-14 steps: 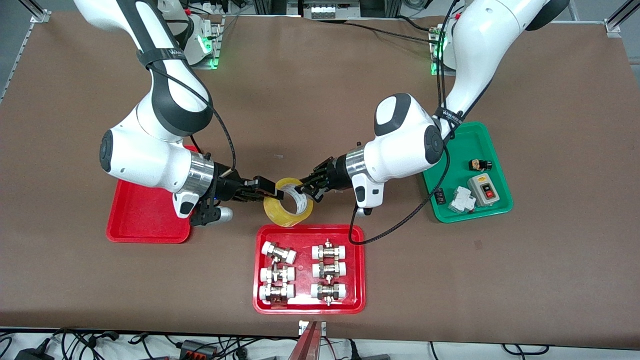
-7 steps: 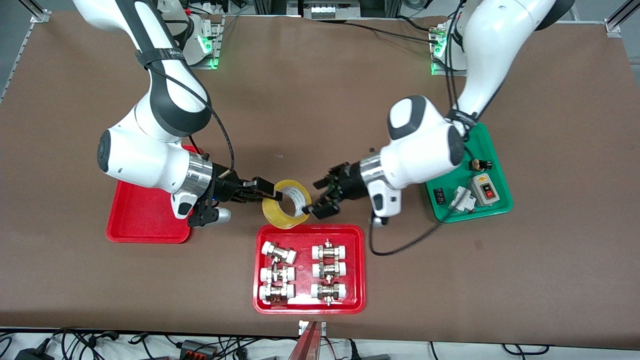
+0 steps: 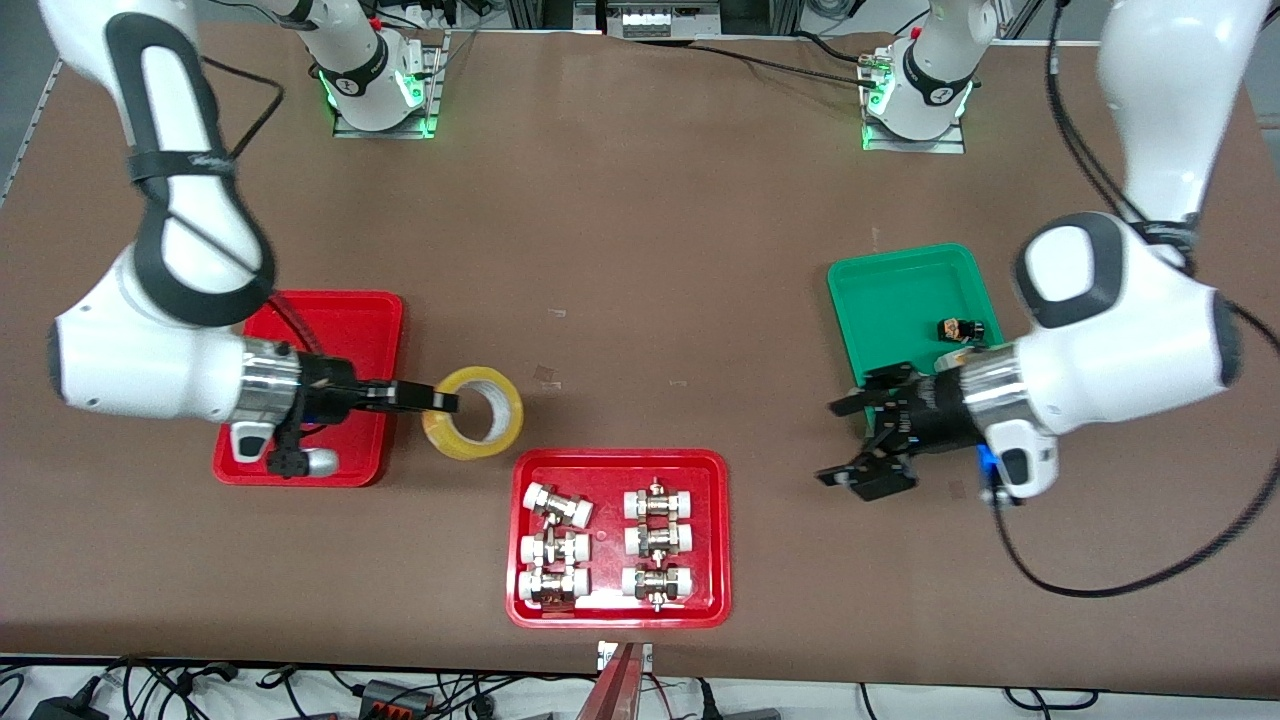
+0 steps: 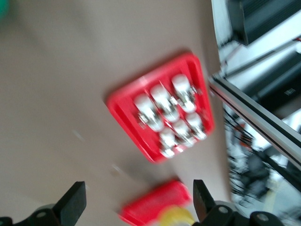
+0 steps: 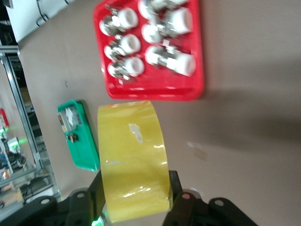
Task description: Left arm passes tape to right arm into tray
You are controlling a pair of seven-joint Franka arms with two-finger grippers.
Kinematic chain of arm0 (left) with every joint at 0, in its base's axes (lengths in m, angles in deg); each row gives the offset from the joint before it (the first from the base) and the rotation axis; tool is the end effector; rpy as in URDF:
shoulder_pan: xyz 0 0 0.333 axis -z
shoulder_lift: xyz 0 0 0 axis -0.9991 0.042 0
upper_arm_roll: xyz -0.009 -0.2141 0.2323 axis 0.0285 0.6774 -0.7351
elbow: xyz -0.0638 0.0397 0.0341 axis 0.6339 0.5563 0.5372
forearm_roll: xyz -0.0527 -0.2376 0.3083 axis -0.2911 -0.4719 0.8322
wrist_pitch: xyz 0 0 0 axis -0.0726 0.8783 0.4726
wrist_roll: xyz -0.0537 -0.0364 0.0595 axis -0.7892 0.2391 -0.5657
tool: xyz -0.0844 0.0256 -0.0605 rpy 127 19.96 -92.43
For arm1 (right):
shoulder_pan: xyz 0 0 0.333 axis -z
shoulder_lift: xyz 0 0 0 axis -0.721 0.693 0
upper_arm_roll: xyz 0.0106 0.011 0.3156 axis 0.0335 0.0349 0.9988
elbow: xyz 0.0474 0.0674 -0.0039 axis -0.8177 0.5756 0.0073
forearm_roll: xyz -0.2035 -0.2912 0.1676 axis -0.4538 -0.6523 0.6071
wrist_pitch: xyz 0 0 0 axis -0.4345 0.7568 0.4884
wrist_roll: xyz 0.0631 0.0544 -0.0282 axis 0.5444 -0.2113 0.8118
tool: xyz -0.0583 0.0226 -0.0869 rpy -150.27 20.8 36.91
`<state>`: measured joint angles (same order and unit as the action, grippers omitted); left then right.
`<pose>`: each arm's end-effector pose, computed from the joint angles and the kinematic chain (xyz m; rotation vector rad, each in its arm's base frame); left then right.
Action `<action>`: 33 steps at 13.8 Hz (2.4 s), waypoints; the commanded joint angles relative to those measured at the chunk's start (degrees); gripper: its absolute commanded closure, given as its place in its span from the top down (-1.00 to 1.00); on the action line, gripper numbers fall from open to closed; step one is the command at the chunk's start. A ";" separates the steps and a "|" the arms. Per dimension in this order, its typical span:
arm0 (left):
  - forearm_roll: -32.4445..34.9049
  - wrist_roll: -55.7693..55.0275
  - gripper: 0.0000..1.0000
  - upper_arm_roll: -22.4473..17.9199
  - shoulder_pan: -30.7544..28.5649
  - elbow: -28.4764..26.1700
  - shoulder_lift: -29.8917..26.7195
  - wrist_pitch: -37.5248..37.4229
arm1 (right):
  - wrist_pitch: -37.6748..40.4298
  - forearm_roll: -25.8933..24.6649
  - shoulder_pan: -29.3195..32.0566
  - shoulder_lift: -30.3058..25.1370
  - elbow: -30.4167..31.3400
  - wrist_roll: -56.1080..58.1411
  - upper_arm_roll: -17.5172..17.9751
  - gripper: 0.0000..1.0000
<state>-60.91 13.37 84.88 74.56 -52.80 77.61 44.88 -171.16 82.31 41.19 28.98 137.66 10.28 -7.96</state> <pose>0.7145 -0.1577 0.4673 2.2571 1.2594 -0.3051 0.6889 0.1262 0.3786 -2.3838 0.0751 0.2113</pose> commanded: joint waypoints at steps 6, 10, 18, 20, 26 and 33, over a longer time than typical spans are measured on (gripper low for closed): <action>26.72 53.74 1.00 0.75 -6.66 6.52 -5.83 -33.70 | 13.09 -9.66 17.59 4.01 5.33 27.65 0.90 -1.00; 33.07 56.63 1.00 1.44 -6.66 5.59 -8.18 -38.30 | 12.49 -12.04 21.46 9.36 5.68 38.37 0.90 -1.00; 29.03 45.81 1.00 5.93 -7.44 -20.16 -21.55 -18.48 | 6.43 -19.15 20.50 10.35 5.77 43.40 0.90 1.00; 28.86 41.28 1.00 7.76 -6.84 -22.30 -22.62 -16.34 | 3.79 -23.63 18.83 8.86 5.94 44.37 0.90 1.00; 41.30 37.61 1.00 9.71 1.76 -5.81 -10.34 -28.87 | -1.49 -33.75 14.00 1.30 6.21 43.14 0.81 1.00; 39.49 45.37 1.00 9.27 -3.92 -0.06 -8.91 -36.03 | -0.35 -42.36 7.59 -15.81 11.90 19.73 0.81 1.00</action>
<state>-20.10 56.56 93.65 73.74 -55.08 68.16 10.49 -171.63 42.40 51.65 21.58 143.21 38.26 -6.92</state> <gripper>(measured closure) 0.000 0.000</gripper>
